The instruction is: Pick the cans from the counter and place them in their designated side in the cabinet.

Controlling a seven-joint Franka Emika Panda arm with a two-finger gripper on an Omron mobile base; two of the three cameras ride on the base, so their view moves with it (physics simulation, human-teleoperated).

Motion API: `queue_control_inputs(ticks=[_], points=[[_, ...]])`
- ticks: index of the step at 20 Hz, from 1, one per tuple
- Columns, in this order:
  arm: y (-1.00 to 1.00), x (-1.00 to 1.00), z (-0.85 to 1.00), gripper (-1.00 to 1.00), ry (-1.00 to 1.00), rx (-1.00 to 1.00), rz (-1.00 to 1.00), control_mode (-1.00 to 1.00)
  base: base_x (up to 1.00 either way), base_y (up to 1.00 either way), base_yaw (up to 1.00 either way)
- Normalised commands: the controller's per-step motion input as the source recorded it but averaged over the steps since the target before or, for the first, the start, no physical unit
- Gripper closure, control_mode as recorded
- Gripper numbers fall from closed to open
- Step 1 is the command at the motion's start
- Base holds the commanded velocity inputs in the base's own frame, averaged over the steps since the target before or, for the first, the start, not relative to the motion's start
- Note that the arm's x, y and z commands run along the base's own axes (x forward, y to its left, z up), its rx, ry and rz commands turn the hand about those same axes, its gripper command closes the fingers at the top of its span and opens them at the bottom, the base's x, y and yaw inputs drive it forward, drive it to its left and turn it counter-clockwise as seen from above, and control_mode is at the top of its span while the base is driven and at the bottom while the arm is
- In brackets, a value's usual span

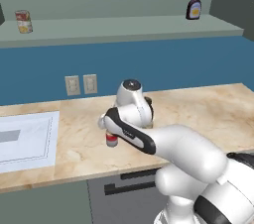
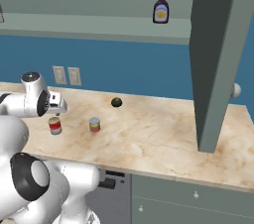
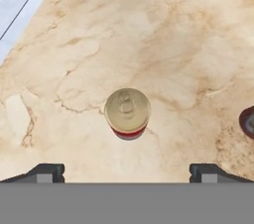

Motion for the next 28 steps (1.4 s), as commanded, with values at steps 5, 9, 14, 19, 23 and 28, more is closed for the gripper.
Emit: queue_control_inputs(ticks=[5,9,14,19,23,28], points=[[0.03,0.14,-0.18,-1.00,0.00,0.00,0.00,-1.00,0.00,0.00,0.00],[0.02,0.12,-0.18,-1.00,0.00,0.00,0.00,-1.00,0.00,0.00,0.00],[0.04,0.10,-0.19,-1.00,0.02,0.00,0.00,-1.00,0.00,0.00,0.00],[0.06,0.11,-0.14,-1.00,0.06,0.00,0.00,-1.00,0.00,0.00,0.00],[0.06,0.12,-0.12,-1.00,0.05,0.00,0.00,-1.00,0.00,0.00,0.00],[0.07,0.12,-0.13,-1.00,0.01,-0.02,0.00,-1.00,0.00,0.00,0.00]])
